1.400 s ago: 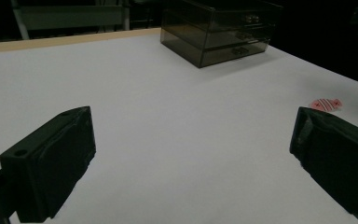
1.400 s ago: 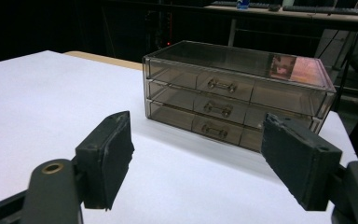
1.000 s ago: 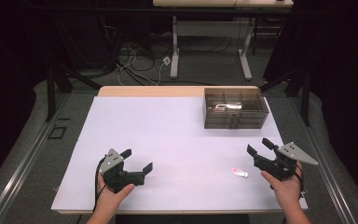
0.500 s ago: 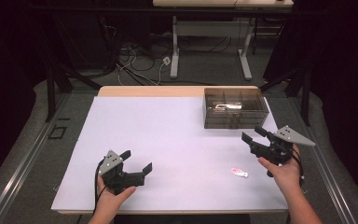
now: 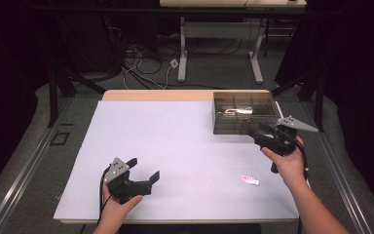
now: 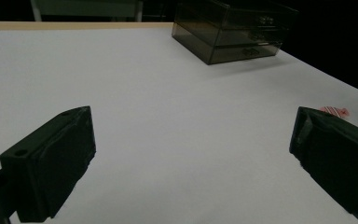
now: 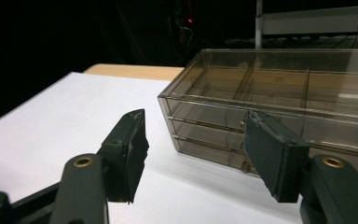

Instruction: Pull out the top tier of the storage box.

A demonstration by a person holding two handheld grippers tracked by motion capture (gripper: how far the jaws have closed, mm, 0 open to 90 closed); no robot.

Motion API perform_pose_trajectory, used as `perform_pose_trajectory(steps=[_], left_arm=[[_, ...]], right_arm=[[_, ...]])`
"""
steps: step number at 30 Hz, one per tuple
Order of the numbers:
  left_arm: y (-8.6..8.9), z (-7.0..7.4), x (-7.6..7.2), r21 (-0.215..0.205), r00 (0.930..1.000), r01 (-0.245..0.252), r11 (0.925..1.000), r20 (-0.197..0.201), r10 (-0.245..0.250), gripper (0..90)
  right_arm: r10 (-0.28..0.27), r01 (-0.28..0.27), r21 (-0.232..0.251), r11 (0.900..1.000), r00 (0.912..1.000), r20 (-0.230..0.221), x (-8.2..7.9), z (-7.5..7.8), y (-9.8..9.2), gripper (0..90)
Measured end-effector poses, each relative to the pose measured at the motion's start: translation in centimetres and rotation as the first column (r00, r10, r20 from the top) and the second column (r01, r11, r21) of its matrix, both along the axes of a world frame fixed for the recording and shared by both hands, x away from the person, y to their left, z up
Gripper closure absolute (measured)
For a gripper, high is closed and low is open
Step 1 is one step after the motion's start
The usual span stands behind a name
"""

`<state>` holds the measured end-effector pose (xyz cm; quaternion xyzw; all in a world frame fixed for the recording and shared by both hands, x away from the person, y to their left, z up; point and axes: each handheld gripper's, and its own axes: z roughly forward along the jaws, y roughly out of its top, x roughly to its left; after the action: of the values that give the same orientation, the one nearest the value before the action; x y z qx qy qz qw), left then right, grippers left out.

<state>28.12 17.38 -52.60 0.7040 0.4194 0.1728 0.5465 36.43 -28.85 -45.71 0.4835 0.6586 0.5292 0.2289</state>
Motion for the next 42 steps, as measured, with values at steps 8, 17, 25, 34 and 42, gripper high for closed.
perform_pose_trajectory(steps=[8,17,25,34,42], left_arm=[[0.0,0.0,0.1,-0.001,1.0000,-0.001,1.0000,-0.007,0.001,0.3],[0.1,-0.1,0.1,0.005,0.9999,0.001,1.0000,-0.011,-0.001,0.3],[0.1,-0.2,0.2,0.009,0.9999,0.001,1.0000,-0.017,-0.001,0.4],[0.1,-0.3,0.2,0.016,0.9998,0.003,0.9999,-0.017,-0.003,0.4],[0.0,-0.4,0.3,0.020,0.9997,0.006,0.9998,-0.025,-0.005,0.4]], right_arm=[[-0.019,0.020,0.003,1.000,0.9968,-0.078,1.7,0.4,0.6,37.4],[-0.031,0.026,-0.040,0.999,0.9909,-0.131,3.5,0.2,1.1,36.4],[-0.055,0.055,-0.005,0.998,0.9833,-0.174,4.9,-0.7,1.1,39.5],[-0.092,0.095,0.007,0.995,0.9771,-0.192,5.8,-1.4,0.9,43.4],[-0.111,0.137,0.073,0.988,0.9538,-0.279,6.4,-1.5,0.3,53.8]])
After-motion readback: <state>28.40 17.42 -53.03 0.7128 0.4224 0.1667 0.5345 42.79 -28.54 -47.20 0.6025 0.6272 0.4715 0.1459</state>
